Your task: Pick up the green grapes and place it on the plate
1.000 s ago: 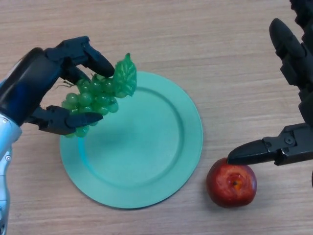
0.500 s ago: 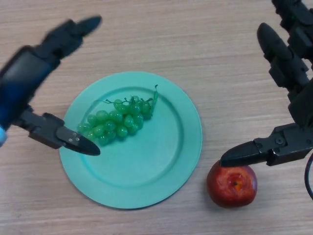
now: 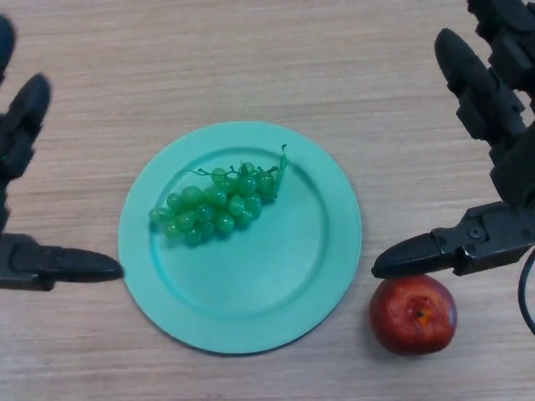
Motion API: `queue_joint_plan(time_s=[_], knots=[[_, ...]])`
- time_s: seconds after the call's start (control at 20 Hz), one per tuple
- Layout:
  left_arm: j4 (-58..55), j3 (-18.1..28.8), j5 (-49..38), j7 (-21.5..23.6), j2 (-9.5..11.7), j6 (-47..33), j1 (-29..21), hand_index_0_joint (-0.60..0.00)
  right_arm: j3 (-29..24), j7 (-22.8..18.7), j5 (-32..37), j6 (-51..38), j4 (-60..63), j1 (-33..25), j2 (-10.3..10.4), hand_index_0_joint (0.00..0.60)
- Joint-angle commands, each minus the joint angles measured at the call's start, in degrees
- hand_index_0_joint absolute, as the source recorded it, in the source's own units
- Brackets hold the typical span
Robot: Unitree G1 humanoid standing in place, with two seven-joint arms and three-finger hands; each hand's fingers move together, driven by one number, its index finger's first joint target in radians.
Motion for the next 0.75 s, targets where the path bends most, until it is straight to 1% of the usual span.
queue_joint_plan(time_s=[0.05,0.1,0.25,0.3,0.45,0.6,0.75], knots=[[-2.8,4.1,-1.2,0.2,1.2,-11.3,0.3,0.0,0.0,-0.3,-1.4,-7.4,-3.2,-2.0,0.2,0.0],[-3.4,3.9,-1.2,0.1,0.8,-11.6,1.1,0.0,0.5,-0.1,-2.0,-7.9,-3.1,-2.0,0.3,0.0],[-4.3,3.9,-0.8,-0.9,0.7,-11.8,1.7,0.0,0.5,0.2,-2.2,-8.6,-3.0,-1.5,0.8,0.0],[-4.7,3.8,-0.2,-2.0,0.5,-12.2,1.9,0.0,0.4,0.2,-2.1,-8.4,-3.2,-1.4,0.8,0.0],[-5.2,4.0,0.5,-2.8,0.4,-11.9,2.0,0.0,-0.2,0.1,-1.4,-7.8,-3.4,-2.0,0.7,0.0],[-4.8,3.8,2.2,-4.9,0.1,-14.4,2.2,0.0,-0.4,0.5,-1.2,-8.7,-2.8,-1.7,0.3,0.0],[-4.7,3.8,3.0,-5.5,-0.3,-15.4,2.4,0.0,-0.6,0.8,-1.2,-9.0,-2.5,-1.5,0.2,0.0]])
